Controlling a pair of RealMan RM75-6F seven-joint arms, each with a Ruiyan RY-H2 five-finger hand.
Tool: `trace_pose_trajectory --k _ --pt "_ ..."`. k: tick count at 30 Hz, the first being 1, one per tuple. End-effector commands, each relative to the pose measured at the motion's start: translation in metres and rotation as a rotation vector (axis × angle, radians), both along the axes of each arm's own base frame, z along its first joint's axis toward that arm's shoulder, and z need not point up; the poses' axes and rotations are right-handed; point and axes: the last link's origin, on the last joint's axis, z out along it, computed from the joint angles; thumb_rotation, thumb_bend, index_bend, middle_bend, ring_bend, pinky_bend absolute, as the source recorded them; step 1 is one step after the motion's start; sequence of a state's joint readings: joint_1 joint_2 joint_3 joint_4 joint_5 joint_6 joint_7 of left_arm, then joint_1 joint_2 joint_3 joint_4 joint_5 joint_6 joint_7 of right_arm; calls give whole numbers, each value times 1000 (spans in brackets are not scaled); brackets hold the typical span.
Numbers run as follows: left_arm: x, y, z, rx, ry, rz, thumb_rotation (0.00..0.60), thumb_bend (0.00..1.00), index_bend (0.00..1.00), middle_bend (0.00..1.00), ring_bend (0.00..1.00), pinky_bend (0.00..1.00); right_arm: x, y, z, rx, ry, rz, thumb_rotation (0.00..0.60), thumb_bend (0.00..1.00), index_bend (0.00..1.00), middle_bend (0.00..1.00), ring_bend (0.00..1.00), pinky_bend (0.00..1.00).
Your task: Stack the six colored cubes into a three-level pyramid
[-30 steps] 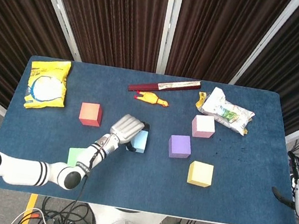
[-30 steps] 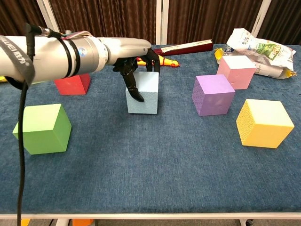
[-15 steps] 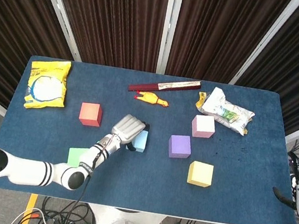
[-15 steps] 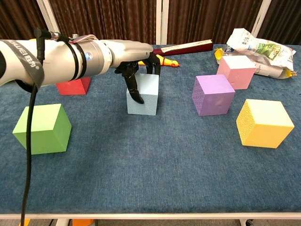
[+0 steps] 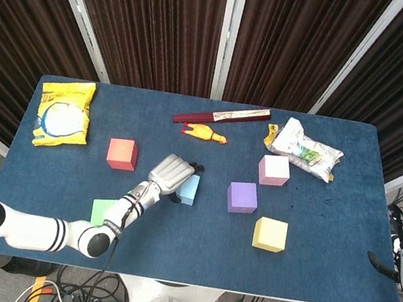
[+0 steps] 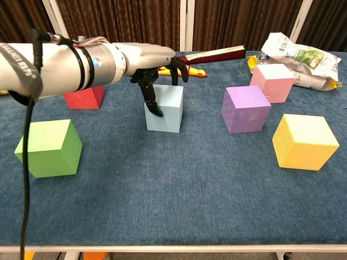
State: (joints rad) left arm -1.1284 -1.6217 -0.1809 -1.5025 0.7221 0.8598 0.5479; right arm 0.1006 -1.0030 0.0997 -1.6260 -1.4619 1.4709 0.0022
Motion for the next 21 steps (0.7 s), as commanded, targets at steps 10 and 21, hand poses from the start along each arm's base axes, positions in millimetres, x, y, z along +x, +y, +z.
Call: trace_pose_trajectory --k 10,21 --pt "-39 4 76 162 -122 81 600 0 230 254 788 808 4 1 -1 3 0 26 600 99 0 195 22 175" --pt "-100 34 77 211 -2 255 600 0 211 208 778 799 8 1 -5 18 1 33 600 99 0 195 23 175"
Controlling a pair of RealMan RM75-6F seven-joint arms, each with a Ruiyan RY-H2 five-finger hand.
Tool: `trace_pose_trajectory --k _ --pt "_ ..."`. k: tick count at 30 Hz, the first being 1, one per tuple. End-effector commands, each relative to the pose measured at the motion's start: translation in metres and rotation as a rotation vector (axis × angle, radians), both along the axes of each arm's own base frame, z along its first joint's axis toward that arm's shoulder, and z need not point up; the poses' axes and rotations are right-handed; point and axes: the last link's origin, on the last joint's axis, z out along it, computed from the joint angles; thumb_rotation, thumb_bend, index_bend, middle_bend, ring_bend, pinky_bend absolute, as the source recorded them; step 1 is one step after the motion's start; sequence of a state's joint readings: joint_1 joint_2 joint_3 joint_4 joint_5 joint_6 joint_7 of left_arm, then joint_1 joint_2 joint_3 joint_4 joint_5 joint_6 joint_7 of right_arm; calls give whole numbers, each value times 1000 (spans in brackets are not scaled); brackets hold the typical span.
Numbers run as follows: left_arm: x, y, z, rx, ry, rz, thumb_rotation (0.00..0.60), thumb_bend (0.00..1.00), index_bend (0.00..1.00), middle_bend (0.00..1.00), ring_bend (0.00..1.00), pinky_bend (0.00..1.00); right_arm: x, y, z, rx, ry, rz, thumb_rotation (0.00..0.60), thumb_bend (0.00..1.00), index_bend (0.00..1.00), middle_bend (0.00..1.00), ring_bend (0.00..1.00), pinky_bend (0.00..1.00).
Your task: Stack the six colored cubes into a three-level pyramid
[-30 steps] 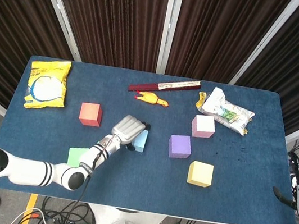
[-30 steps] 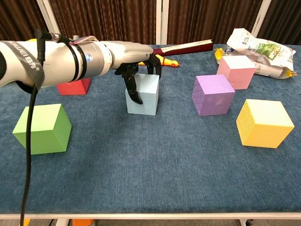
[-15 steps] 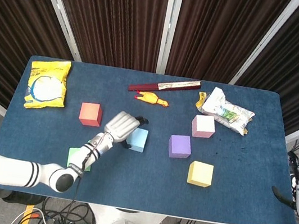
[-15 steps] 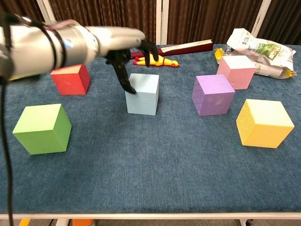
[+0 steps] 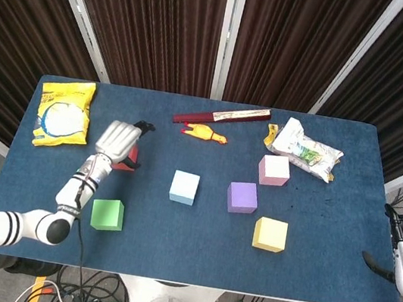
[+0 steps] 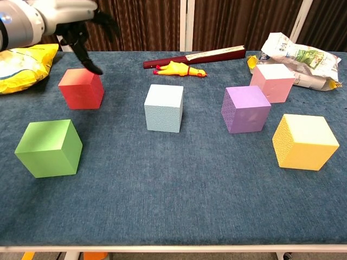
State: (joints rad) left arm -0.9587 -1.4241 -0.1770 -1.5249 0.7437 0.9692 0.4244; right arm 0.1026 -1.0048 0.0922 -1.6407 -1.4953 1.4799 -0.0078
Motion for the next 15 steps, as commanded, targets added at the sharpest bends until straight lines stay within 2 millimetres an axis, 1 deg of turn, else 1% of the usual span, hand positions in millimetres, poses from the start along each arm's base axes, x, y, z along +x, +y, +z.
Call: trace_pose_trajectory --k 1,4,9,15 --pt "-18 3 -9 -30 28 62 600 0 209 206 777 799 1 0 0 1 3 3 600 98 0 195 23 175" --pt "-23 1 -10 -53 14 87 600 0 206 201 777 799 2 0 1 -2 5 5 600 98 0 195 22 175" --pt "-27 -4 -6 -73 10 86 600 0 206 200 777 799 2 -2 1 1 5 4 600 99 0 196 31 175" --pt "-37 5 -8 -66 51 111 600 0 207 200 777 799 1 -1 -1 2 3 3 600 98 0 196 31 175"
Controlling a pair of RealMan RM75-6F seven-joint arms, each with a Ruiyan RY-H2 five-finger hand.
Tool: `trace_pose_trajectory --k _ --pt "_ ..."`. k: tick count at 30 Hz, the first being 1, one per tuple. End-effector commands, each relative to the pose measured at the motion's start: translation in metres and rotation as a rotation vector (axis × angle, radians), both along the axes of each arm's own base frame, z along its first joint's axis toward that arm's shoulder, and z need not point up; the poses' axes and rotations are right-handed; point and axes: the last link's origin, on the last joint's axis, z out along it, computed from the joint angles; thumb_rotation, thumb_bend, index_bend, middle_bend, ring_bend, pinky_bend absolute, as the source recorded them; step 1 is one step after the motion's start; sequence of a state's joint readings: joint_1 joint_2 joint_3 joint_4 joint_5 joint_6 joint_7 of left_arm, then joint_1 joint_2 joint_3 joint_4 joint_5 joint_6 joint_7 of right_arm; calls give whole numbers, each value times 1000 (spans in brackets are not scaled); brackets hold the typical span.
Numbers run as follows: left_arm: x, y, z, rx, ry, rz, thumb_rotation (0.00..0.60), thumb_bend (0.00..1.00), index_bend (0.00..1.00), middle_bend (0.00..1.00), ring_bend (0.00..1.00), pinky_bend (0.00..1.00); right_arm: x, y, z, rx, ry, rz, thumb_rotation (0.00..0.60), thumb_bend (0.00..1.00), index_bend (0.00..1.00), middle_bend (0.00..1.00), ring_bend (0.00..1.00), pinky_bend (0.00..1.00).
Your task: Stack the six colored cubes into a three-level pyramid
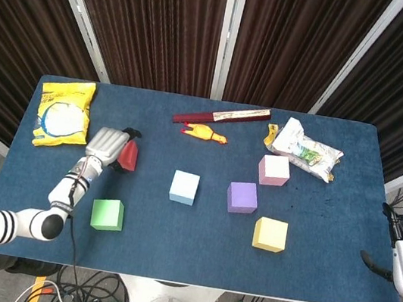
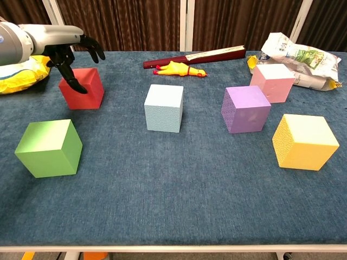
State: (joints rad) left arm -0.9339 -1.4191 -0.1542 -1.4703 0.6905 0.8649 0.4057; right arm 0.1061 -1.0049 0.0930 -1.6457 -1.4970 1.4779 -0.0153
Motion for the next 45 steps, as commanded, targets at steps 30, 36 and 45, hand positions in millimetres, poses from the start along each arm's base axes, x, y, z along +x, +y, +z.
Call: trace_pose_trajectory --k 30,36,45 --pt "8 -10 -3 -71 -72 -33 600 184 454 469 809 817 0 -2 -4 17 9 -9 600 99 0 202 31 175" --pt "33 -20 -13 -125 -76 -105 600 185 454 466 810 817 -1 0 -3 13 7 -15 600 99 0 203 31 175" --pt "54 -18 -35 -158 -72 -120 600 184 452 462 809 818 -2 3 -1 9 7 -18 600 99 0 204 31 175"
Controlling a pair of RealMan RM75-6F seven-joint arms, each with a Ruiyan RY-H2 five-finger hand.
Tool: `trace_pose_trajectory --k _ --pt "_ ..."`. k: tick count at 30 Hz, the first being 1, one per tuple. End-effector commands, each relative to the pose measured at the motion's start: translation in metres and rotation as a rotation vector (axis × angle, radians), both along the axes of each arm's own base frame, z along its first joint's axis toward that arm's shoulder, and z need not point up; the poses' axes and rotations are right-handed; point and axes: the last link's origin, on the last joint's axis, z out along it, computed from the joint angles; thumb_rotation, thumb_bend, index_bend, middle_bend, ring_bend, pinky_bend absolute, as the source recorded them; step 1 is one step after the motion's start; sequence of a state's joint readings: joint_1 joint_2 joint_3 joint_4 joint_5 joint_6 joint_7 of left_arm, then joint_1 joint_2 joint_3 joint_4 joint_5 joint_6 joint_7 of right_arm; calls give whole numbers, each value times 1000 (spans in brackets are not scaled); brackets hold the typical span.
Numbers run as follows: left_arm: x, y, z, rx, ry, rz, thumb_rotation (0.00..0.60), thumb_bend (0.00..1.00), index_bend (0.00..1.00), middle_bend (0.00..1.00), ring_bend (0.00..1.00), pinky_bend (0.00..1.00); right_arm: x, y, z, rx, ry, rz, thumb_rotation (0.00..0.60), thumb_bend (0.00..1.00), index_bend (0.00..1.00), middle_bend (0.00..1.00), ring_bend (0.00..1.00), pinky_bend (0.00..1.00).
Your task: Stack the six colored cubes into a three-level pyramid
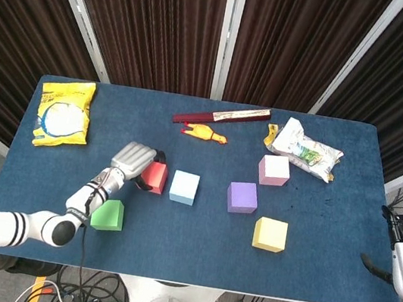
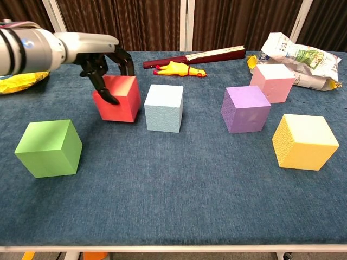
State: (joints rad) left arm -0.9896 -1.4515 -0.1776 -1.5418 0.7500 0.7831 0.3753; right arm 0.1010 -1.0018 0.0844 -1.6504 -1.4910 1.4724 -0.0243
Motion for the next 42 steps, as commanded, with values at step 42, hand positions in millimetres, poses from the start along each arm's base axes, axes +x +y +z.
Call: trace_pose_trajectory --k 42 --pt "26 -8 -27 -9 12 51 600 176 443 454 810 823 -7 -1 -1 0 -12 -16 600 99 0 206 39 175"
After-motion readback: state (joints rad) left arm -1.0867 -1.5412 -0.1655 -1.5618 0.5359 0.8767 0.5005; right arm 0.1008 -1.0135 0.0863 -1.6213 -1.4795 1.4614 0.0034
